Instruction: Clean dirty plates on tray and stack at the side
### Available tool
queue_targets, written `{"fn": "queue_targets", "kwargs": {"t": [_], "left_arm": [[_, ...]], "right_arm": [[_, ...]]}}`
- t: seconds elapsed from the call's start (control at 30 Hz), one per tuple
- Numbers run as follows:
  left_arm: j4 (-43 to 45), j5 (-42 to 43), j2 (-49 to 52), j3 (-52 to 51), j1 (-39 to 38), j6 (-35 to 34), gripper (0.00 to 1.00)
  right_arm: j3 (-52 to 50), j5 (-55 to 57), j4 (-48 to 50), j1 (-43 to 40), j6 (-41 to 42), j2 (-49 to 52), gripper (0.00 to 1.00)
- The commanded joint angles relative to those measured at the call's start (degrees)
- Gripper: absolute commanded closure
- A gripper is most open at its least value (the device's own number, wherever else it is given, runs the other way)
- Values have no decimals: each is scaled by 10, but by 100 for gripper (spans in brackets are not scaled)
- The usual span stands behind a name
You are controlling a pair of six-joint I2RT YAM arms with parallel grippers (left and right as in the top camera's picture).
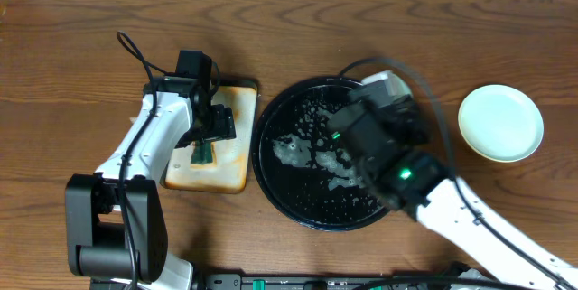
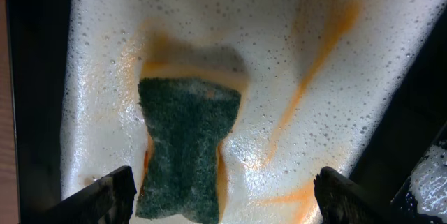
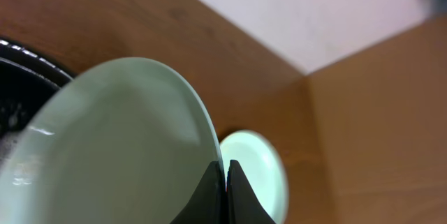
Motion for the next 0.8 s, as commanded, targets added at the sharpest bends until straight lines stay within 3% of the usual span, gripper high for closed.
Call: {"fn": "queue_targets", "kwargs": {"t": [0.0, 0.23, 0.47, 0.63, 0.77], "left_arm": [[-2, -1, 0, -4, 2, 6, 16], [-2, -1, 0, -4, 2, 6, 17], [-2, -1, 0, -4, 2, 6, 16], [-2, -1, 0, -4, 2, 6, 17], [-2, -1, 0, -4, 2, 6, 16]], "right_arm": [[9, -120, -3, -77, 85, -35, 99], [9, -329, -5, -303, 135, -58, 99], [9, -400, 0, -511, 146, -54, 99], [9, -457, 7, -604, 145, -35, 99], [9, -497, 0, -630, 143, -6, 99]]}}
